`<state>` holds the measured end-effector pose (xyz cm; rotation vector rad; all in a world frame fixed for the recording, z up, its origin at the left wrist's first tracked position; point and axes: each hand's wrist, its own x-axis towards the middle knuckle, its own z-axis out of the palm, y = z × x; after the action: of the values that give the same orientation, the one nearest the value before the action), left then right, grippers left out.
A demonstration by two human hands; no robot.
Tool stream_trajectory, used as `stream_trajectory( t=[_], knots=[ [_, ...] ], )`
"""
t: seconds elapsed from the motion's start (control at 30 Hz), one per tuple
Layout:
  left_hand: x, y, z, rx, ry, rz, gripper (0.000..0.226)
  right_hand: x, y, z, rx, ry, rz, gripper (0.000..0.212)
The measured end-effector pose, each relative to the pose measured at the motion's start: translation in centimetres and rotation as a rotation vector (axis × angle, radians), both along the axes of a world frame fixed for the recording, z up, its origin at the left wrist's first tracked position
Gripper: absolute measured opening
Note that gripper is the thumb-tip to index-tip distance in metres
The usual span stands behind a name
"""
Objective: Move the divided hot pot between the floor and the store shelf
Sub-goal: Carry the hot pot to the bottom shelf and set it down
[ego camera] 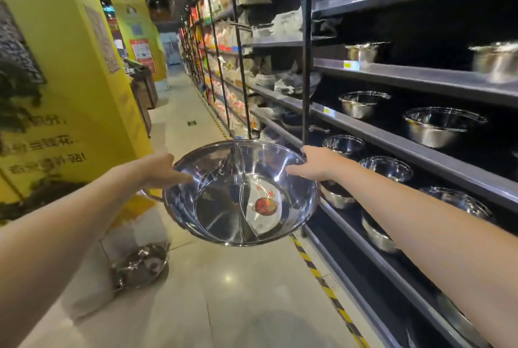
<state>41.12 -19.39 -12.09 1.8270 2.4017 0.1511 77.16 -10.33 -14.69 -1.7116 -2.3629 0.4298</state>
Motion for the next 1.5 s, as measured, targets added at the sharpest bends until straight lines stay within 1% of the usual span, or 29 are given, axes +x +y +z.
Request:
stream_trajectory(
  t=[0.07,0.13,0.2,0.33,0.37,0.43,0.5,0.6,0.67,0.73,0.83,0.9,0.93,1.03,1.13,1.23,1.3,1.4,1.5],
  knots=[
    [-2.3,3.4,-0.1,-0.002,-0.020,-0.019,0.090,-2.0,2.6,-0.3,-0.012,0.011,-0.035,0.100],
    [-4.2,6.9,0.2,-0.010,-0.032,-0.081,0.085,-3.6,5.0,-0.3,-0.019,0.030,-0.085,0.097],
    [-5.6,10.4,0.6,-0.013,-0.057,-0.172,0.072,-4.8,7.0,-0.1,-0.025,0.050,-0.147,0.097],
    [-6.1,17.1,2.1,0.013,-0.064,-0.387,0.037,-5.0,9.5,1.0,0.030,0.064,-0.300,0.096],
    [-5.8,18.7,2.5,0.028,-0.062,-0.443,0.033,-4.7,9.6,1.3,0.044,0.071,-0.329,0.095],
    [-4.5,21.9,2.9,0.034,-0.052,-0.527,0.042,-3.4,9.4,1.7,0.053,0.074,-0.393,0.091],
    [-2.2,24.9,3.1,0.033,-0.026,-0.573,0.053,-1.4,9.1,2.1,0.047,0.081,-0.479,0.094],
    [2.3,28.6,3.2,-0.009,0.002,-0.669,0.056,2.5,8.9,3.3,0.068,0.056,-0.609,0.091],
    [5.9,30.7,3.3,-0.022,0.001,-0.730,0.063,5.1,8.7,3.9,0.070,0.030,-0.676,0.090],
    [9.4,32.6,3.6,0.021,0.027,-0.784,0.062,7.8,8.5,4.2,0.085,0.048,-0.733,0.092],
    [14.6,34.7,4.5,0.042,0.011,-0.875,0.056,11.8,7.7,4.8,0.118,0.112,-0.831,0.087],
    [17.8,36.0,5.4,0.057,0.007,-0.950,0.048,13.9,7.0,5.0,0.123,0.134,-0.898,0.095],
    [19.3,36.7,5.8,0.067,0.017,-0.976,0.050,14.8,6.6,5.1,0.123,0.131,-0.930,0.098],
    [23.6,37.9,6.5,0.098,0.022,-1.025,0.070,17.2,5.1,4.9,0.145,0.108,-1.000,0.099],
    [27.3,38.2,6.3,0.077,0.005,-1.106,0.072,19.1,2.8,4.4,0.141,0.088,-1.076,0.099],
    [30.9,38.3,5.5,0.049,0.025,-1.207,0.076,20.4,0.5,3.6,0.127,0.079,-1.164,0.101],
    [33.0,38.1,4.8,0.050,0.040,-1.251,0.075,20.7,-0.9,3.2,0.099,0.046,-1.216,0.100],
    [35.6,37.7,3.7,0.028,0.037,-1.299,0.079,20.6,-2.9,2.6,0.080,0.051,-1.308,0.087],
    [37.0,37.3,2.8,-0.020,0.014,-1.372,0.069,20.0,-4.5,1.9,0.068,0.052,-1.385,0.081]
  ],
)
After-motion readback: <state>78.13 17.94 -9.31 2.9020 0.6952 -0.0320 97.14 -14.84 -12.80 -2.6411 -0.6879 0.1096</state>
